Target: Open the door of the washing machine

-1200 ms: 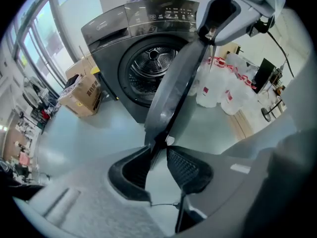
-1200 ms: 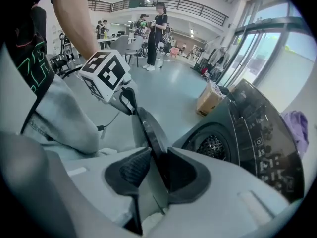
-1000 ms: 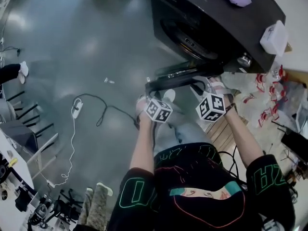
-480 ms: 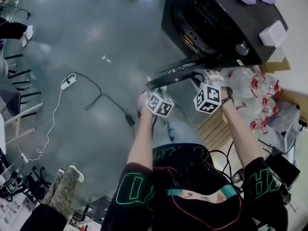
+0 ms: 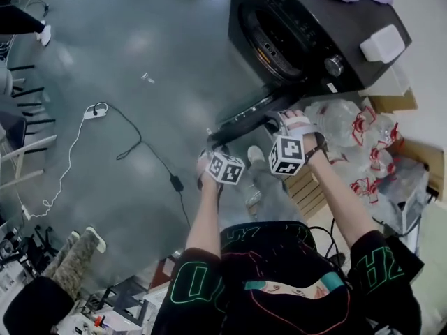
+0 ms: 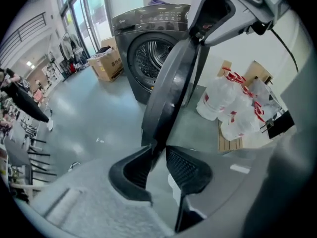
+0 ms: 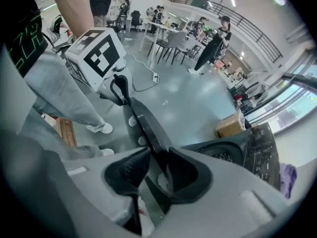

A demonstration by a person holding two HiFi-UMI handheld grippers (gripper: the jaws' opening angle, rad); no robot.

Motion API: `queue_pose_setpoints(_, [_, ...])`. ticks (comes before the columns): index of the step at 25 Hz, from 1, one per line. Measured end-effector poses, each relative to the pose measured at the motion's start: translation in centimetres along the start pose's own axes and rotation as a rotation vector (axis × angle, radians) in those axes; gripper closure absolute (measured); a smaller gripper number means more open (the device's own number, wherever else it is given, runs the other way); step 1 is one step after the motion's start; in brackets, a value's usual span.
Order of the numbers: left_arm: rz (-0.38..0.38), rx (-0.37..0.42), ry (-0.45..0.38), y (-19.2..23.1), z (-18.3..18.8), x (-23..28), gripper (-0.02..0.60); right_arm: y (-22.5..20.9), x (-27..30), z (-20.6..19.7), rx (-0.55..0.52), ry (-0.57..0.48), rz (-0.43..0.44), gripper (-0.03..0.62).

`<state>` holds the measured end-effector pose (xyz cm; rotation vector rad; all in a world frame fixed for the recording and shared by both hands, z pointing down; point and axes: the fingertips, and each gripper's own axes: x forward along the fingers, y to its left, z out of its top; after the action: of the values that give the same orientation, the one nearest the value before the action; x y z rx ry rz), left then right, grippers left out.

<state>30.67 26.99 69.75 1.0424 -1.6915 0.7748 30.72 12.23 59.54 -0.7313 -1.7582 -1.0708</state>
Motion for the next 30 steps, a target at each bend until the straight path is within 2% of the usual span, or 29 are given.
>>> queue_pose_setpoints(4, [0.057, -0.099, 0.020, -1.8, -0.6, 0.3, 0.456, 0.9, -0.5, -0.5, -0.092, -0.059, 0.007, 0.477])
queue_pose_setpoints(6, [0.085, -0.113, 0.038, -2.3, -0.8, 0.2, 0.456, 1.1, -0.5, -0.8, -0.110, -0.080, 0.016, 0.477])
queue_pose_setpoints(8, [0.111, -0.164, 0.037, -2.2, -0.7, -0.4, 0.457, 1.0, -0.4, -1.2, -0.115, -0.097, 0.029, 0.476])
queue_pose_setpoints(11, [0.165, -0.257, 0.007, -1.4, -0.9, -2.8, 0.454, 1.3, -0.5, -1.4, -0.089, -0.108, 0.074, 0.476])
queue_pose_setpoints(13, [0.235, -0.333, -0.051, 0.1, -0.6, -5.4, 0.467, 1.0, -1.2, -0.7, -0.018, -0.166, 0.116, 0.465])
queue_pose_setpoints(16, [0.360, -0.496, -0.192, 3.3, 1.3, -10.3, 0.508, -1.6, -3.1, 2.0, 0.128, -0.323, 0.151, 0.467])
queue_pose_setpoints(19, [0.459, -0.661, -0.356, 5.4, 3.2, -15.8, 0.571, -4.1, -5.4, 4.5, 0.344, -0.455, 0.196, 0.479])
queue_pose_setpoints(20, [0.492, -0.697, -0.413, 6.4, 4.1, -17.8, 0.571, -5.2, -6.2, 5.3, 0.418, -0.497, 0.206, 0.491])
queue_pose_setpoints(22, [0.549, -0.746, -0.529, 8.5, 6.1, -22.1, 0.571, -7.5, -8.5, 7.3, 0.540, -0.611, 0.226, 0.573])
queue_pose_setpoints(24, [0.565, -0.783, -0.653, 10.5, 8.3, -26.6, 0.571, -9.8, -11.2, 9.9, 0.631, -0.744, 0.241, 0.591])
queue_pose_setpoints(25, [0.546, -0.785, -0.719, 11.2, 9.5, -29.1, 0.571, -10.9, -12.7, 11.1, 0.671, -0.805, 0.241, 0.591])
queue_pose_setpoints(27, [0.505, -0.731, -0.857, 11.7, 12.5, -35.0, 0.572, -12.7, -15.9, 13.3, 0.754, -0.916, 0.234, 0.591])
queue_pose_setpoints(28, [0.521, -0.682, -0.923, 12.0, 14.0, -38.1, 0.572, -13.5, -17.4, 14.4, 0.787, -0.964, 0.224, 0.591])
queue_pose_setpoints(30, [0.615, -0.602, -1.018, 13.2, 16.1, -43.5, 0.572, -15.1, -19.8, 16.3, 0.811, -1.034, 0.194, 0.591])
